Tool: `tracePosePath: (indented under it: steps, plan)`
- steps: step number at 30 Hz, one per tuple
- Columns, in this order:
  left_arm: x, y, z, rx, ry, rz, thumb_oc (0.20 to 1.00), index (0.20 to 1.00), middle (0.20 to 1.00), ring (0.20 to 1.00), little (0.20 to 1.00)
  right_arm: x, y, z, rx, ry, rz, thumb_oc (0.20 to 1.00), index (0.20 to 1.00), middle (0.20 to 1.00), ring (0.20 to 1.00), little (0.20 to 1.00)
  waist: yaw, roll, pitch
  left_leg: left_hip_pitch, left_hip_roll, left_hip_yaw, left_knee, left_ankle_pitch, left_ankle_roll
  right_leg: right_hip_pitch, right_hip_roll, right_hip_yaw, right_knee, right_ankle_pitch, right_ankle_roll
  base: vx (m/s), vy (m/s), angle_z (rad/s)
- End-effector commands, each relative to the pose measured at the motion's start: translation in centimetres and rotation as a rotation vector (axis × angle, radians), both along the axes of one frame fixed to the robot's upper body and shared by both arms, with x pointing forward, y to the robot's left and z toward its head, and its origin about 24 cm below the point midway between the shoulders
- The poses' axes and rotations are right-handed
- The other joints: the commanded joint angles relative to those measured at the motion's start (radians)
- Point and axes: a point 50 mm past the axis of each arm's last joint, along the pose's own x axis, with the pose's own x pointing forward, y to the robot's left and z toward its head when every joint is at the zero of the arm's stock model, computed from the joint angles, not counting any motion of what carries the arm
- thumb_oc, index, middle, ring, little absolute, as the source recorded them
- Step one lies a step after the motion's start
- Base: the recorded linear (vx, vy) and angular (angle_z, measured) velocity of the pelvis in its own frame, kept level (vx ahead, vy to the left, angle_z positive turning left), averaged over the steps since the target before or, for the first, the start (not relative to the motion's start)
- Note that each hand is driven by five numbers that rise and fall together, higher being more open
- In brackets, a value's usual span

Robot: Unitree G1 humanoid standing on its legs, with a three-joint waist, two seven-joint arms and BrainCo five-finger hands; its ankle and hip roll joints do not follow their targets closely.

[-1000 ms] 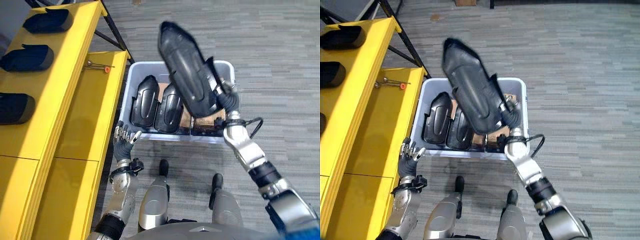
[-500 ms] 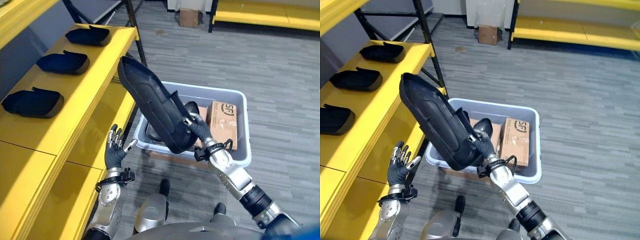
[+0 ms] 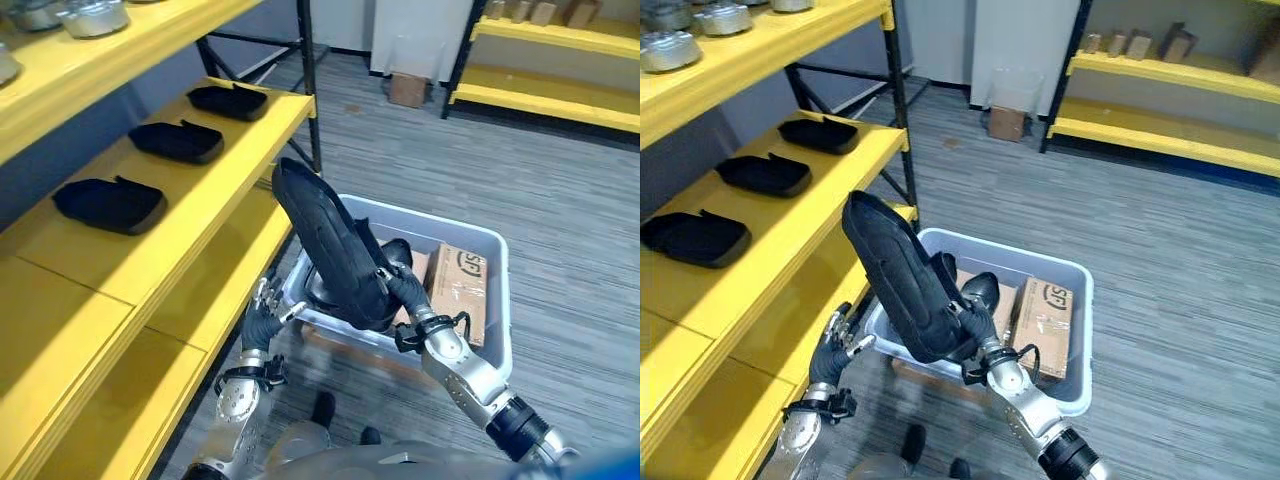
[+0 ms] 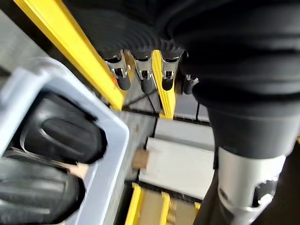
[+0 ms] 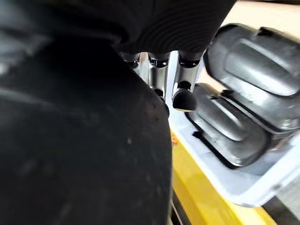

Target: Move parts from the plastic box to the shelf.

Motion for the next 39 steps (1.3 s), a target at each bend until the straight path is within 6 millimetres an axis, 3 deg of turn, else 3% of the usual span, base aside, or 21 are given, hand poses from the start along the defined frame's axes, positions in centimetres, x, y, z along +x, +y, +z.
tracePosePath:
  steps: [1, 4, 6, 9, 12, 14, 17, 19, 20, 22, 27, 30, 39]
  plan:
    - [2.3, -0.1, 3.0, 0.0, -0.179, -0.049, 1.0, 1.0, 1.0, 1.0, 1.0, 0.8, 2.7, 5.3, 0.224, -0.241, 0.085, 0.2, 0.2, 0.2, 0.2, 0.2, -0.003, -0.058, 0.014, 0.066, -0.138, 0.007, -0.029, -0.025, 0.078, 0.017, -0.024, 0.054, -0.1, 0.136, 0.076, -0.02, -0.102, 0.3]
    - [2.1, -0.1, 3.0, 0.007, -0.179, -0.071, 1.0, 1.0, 1.0, 1.0, 1.0, 0.5, 2.7, 5.2, 0.235, -0.231, 0.105, 0.2, 0.2, 0.2, 0.2, 0.2, -0.01, -0.054, 0.02, 0.07, -0.134, 0.044, -0.015, -0.035, 0.073, 0.029, -0.031, 0.028, -0.106, 0.134, 0.077, -0.01, -0.102, 0.35]
    - [2.4, -0.5, 3.2, 0.014, -0.182, -0.137, 1.0, 1.0, 1.0, 1.0, 1.0, 0.2, 1.9, 5.1, 0.233, -0.233, 0.058, 0.2, 0.2, 0.2, 0.2, 0.2, -0.041, -0.048, 0.035, 0.08, -0.1, 0.187, 0.018, -0.053, 0.052, 0.05, -0.057, -0.044, -0.12, 0.136, 0.081, -0.03, -0.055, 0.6]
    - [2.9, -1.3, 3.5, 0.02, -0.193, -0.218, 1.0, 1.0, 1.0, 1.0, 1.0, 0.2, 1.1, 5.0, 0.242, -0.235, 0.016, 0.2, 0.2, 0.2, 0.2, 0.2, -0.076, -0.05, 0.048, 0.071, -0.04, 0.313, 0.092, -0.074, 0.013, 0.062, -0.103, -0.121, -0.107, 0.133, 0.084, -0.07, 0.02, 1.59]
    - [3.2, -1.4, 3.7, 0.017, -0.194, -0.221, 1.0, 1.0, 1.0, 1.0, 1.0, 0.6, 1.1, 4.9, 0.238, -0.223, 0.02, 0.2, 0.2, 0.2, 0.2, 0.2, -0.085, -0.057, 0.054, 0.075, 0.007, 0.373, 0.128, -0.082, -0.006, 0.071, -0.135, -0.154, -0.094, 0.129, 0.082, -0.05, 0.107, 0.99]
    - [3.4, -1.4, 3.8, 0.005, -0.191, -0.223, 1.0, 1.0, 1.0, 1.0, 1.0, 1.0, 0.9, 4.9, 0.232, -0.214, 0.023, 0.2, 0.2, 0.2, 0.2, 0.2, -0.087, -0.063, 0.055, 0.076, 0.069, 0.413, 0.138, -0.065, -0.025, 0.08, -0.165, -0.186, -0.088, 0.123, 0.08, -0.06, 0.186, 0.34]
    - [3.5, -1.4, 3.7, 0.002, -0.181, -0.221, 1.0, 1.0, 1.0, 1.0, 1.0, 1.6, 0.8, 4.8, 0.216, -0.202, 0.035, 0.2, 0.2, 0.2, 0.2, 0.2, -0.09, -0.057, 0.053, 0.077, 0.159, 0.425, 0.123, 0.007, -0.055, 0.085, -0.192, -0.219, -0.069, 0.097, 0.072, -0.02, 0.226, 0.33]
    - [3.8, -1.4, 3.7, -0.007, -0.179, -0.226, 1.0, 1.0, 1.0, 1.0, 1.0, 1.9, 0.5, 5.1, 0.2, -0.206, 0.032, 0.2, 0.2, 0.2, 0.2, 0.2, -0.106, -0.045, 0.052, 0.088, 0.209, 0.5, 0.094, 0.04, -0.072, 0.089, -0.216, -0.284, -0.056, 0.075, 0.067, -0.03, 0.387, 0.11]
    - [3.8, -1.5, 3.5, -0.009, -0.177, -0.226, 1.0, 1.0, 1.0, 1.0, 1.0, 2.0, 0.3, 5.1, 0.198, -0.199, 0.032, 0.2, 0.2, 0.2, 0.2, 0.2, -0.113, -0.039, 0.05, 0.105, 0.211, 0.522, 0.069, 0.025, -0.083, 0.095, -0.226, -0.303, -0.048, 0.056, 0.073, -0.05, 0.361, 0.35]
    - [3.6, -1.7, 3.2, -0.004, -0.174, -0.229, 1.0, 1.0, 1.0, 1.0, 1.0, 2.0, -0.3, 5.0, 0.183, -0.181, 0.03, 0.2, 0.2, 0.2, 0.2, 0.2, -0.117, -0.019, 0.052, 0.102, 0.218, 0.531, 0.059, 0.058, -0.089, 0.096, -0.243, -0.333, -0.034, 0.054, 0.066, -0.03, 0.456, 0.69]
    - [2.7, -1.2, 2.9, 0.023, -0.146, -0.161, 1.0, 1.0, 1.0, 1.0, 1.0, 1.3, -1.1, 4.1, 0.148, -0.135, 0.008, 0.2, 0.2, 0.2, 0.2, 0.2, -0.103, 0.007, 0.031, 0.136, 0.135, 0.48, 0.017, 0.005, -0.068, 0.115, -0.268, -0.324, -0.056, 0.077, 0.087, 0.03, 0.521, 0.82]
    - [1.7, -0.6, 2.8, 0.045, -0.135, -0.156, 1.0, 1.0, 1.0, 1.0, 1.0, 0.8, -0.5, 3.7, 0.14, -0.125, 0.035, 0.2, 0.2, 0.2, 0.2, 0.2, -0.067, -0.001, 0.012, 0.169, 0.084, 0.463, -0.004, -0.035, -0.041, 0.131, -0.287, -0.346, -0.096, 0.111, 0.118, 0.04, 0.398, 0.69]
    - [1.1, 0.2, 3.6, 0.076, -0.168, -0.138, 1.0, 1.0, 1.0, 1.0, 1.0, 1.1, 1.1, 4.9, 0.155, -0.171, 0.084, 0.2, 0.2, 0.2, 0.2, 0.2, 0.013, -0.031, 0.025, 0.169, 0.044, 0.46, -0.029, -0.055, 0.009, 0.13, -0.335, -0.409, -0.121, 0.162, 0.177, -0.02, 0.193, 0.23]
